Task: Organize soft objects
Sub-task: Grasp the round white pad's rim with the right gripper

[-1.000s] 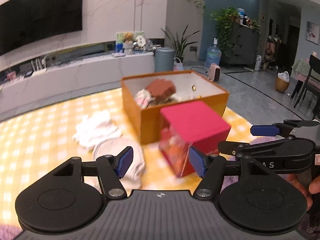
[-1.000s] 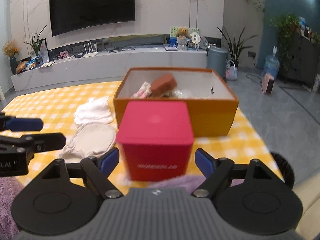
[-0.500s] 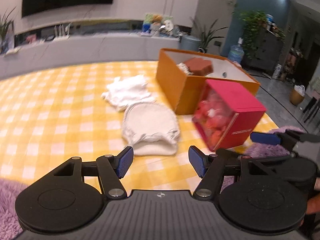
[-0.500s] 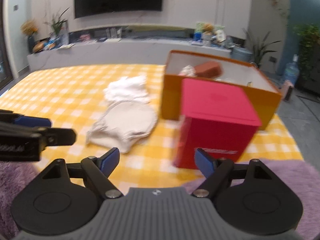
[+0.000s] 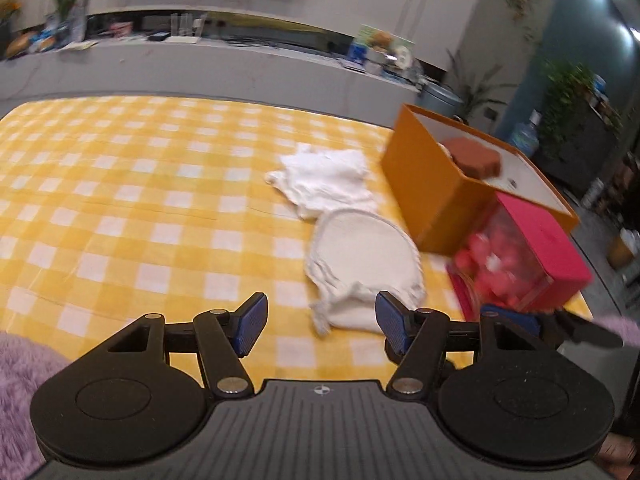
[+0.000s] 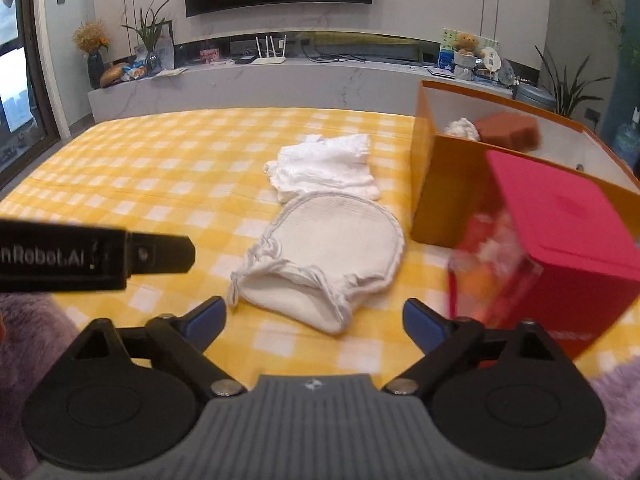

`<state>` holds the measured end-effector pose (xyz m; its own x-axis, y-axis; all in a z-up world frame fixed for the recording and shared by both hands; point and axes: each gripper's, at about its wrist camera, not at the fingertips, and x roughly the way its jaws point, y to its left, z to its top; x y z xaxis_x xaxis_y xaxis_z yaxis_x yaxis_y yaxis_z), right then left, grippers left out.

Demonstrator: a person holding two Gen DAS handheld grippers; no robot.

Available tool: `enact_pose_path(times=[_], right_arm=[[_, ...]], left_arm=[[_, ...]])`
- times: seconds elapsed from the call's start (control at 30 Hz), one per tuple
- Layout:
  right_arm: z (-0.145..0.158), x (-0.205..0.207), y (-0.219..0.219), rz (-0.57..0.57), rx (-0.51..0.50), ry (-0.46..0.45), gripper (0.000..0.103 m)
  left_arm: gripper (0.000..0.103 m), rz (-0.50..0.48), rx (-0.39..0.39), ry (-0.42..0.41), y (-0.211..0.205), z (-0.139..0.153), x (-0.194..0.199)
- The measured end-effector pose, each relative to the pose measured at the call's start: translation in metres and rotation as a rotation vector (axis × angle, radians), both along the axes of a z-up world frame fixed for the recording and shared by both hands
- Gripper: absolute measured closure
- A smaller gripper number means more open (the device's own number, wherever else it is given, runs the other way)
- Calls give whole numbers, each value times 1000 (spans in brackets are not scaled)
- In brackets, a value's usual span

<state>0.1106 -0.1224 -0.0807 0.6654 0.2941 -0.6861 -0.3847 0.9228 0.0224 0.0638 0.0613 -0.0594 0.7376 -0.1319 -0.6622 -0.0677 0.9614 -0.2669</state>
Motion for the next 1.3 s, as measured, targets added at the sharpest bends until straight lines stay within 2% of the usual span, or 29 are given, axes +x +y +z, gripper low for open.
enact_pose_path(times=[0.1, 0.23, 0.3, 0.37, 0.43, 0.67, 0.83, 0.9, 1.03, 1.17, 1.2, 1.3], right_arm=[[-7, 14, 11, -21, 7, 5, 8], [-22, 39, 21, -74, 21, 49, 8], [-30, 51, 22, -115, 36, 77, 8], [-37, 63, 22, -146, 72, 110, 3], [-43, 71, 26, -173, 81, 129, 3], [-55, 69, 45, -98, -19, 61, 2], [-57, 70, 41, -84, -11, 57, 4], [-56, 67, 40, -79, -15, 48, 8], [-54, 62, 38, -58, -25, 25, 22], [-51, 58, 40, -9, -35, 8, 48], [-51, 57, 42, 7, -38, 5, 51], [-49, 55, 43, 42, -46, -4, 74]], left_arm=[[30, 44, -36, -15, 9, -3, 5], [30, 84, -27, -3, 16, -10, 15], [30, 90, -46, 18, 19, -14, 22], [30, 88, -40, 18, 18, -15, 27], [30, 90, -34, 22, 16, -17, 32], [30, 81, -69, 88, 18, -30, 41], [30, 72, -64, 103, 16, -31, 41], [30, 70, -64, 109, 15, -31, 41], [31, 69, -63, 112, 14, -31, 41], [31, 67, -57, 115, 13, -32, 40], [31, 66, -55, 116, 13, -31, 40], [32, 65, -52, 116, 12, -31, 39]])
